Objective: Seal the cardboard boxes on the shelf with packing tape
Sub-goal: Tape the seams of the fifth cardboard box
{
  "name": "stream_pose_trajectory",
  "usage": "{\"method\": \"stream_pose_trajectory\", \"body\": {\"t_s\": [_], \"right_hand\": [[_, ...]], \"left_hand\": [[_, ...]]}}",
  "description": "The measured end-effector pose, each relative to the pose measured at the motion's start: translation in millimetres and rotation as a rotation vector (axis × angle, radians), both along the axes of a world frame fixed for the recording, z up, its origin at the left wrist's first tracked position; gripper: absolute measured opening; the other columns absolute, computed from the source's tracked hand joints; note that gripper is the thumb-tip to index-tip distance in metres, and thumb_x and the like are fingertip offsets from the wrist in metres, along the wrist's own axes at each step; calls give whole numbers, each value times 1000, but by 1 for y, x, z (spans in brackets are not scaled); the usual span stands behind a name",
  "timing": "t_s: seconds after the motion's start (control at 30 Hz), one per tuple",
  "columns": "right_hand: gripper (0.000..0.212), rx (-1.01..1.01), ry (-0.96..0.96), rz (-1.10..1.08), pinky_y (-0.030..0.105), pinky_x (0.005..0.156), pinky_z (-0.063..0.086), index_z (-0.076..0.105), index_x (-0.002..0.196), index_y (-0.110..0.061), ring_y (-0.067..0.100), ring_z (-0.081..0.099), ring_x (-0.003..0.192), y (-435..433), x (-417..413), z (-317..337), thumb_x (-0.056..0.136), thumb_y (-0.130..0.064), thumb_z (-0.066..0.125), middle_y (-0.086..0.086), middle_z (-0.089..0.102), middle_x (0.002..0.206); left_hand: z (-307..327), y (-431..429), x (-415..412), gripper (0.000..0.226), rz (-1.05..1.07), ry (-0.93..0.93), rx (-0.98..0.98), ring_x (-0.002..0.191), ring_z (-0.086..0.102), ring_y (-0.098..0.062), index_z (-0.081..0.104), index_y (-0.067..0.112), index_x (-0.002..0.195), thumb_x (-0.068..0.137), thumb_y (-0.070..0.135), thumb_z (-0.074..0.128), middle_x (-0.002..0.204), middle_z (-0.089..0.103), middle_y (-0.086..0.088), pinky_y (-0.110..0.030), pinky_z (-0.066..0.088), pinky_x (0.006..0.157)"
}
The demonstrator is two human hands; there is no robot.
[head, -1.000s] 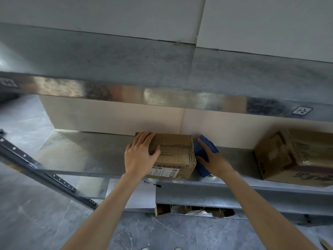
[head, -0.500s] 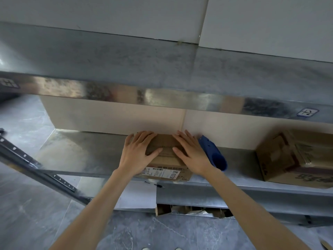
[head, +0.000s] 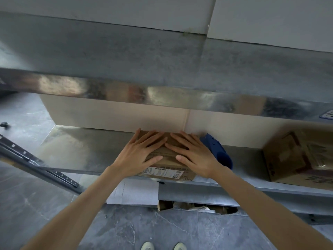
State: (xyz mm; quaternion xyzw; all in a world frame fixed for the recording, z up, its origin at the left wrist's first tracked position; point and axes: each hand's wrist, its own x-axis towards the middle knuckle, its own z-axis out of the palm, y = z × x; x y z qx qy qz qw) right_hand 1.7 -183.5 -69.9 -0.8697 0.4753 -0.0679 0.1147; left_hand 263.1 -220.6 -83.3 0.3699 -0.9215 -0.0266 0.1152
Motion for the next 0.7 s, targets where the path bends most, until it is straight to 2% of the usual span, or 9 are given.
{"method": "stream_pose_trajectory", "body": {"t_s": [0.17,0.3,0.47,0.6,0.7], "right_hand": [[53,1,49,5,39,121,-3,15,151,-47,17,-1,151,-2,0,0,100,-60,4,-11,4,164],[52,-7,83,44,39,118,-10,4,150,-52,20,-3,151,1,1,4,99,-62,5,-10,-2,164],[52,-17,120,45,41,118,-8,7,149,-53,19,-2,151,-1,2,4,98,-63,3,-11,0,164],[63,-31,89,-75,41,121,-5,-4,153,-44,17,-7,151,1,5,0,96,-68,8,-10,0,164],[71,-18,17,-196,38,121,-9,2,154,-43,12,-12,149,3,9,-3,90,-75,7,-9,1,164]], "left_hand": [[-1,-1,1,67,-2,-41,18,152,11,-12,24,30,157,101,66,15,164,17,10,-44,6,124],[0,1,0,72,28,-24,4,151,16,-15,27,27,156,99,70,19,163,22,9,-44,12,124],[-3,2,-4,80,101,28,-1,149,25,-20,33,21,154,95,74,22,161,30,5,-42,18,123],[-5,5,-7,81,158,98,4,148,26,-24,38,24,151,91,77,27,159,32,3,-41,16,122],[-7,7,-12,83,247,167,37,149,24,-22,42,26,149,86,80,34,160,32,2,-40,19,120]]}}
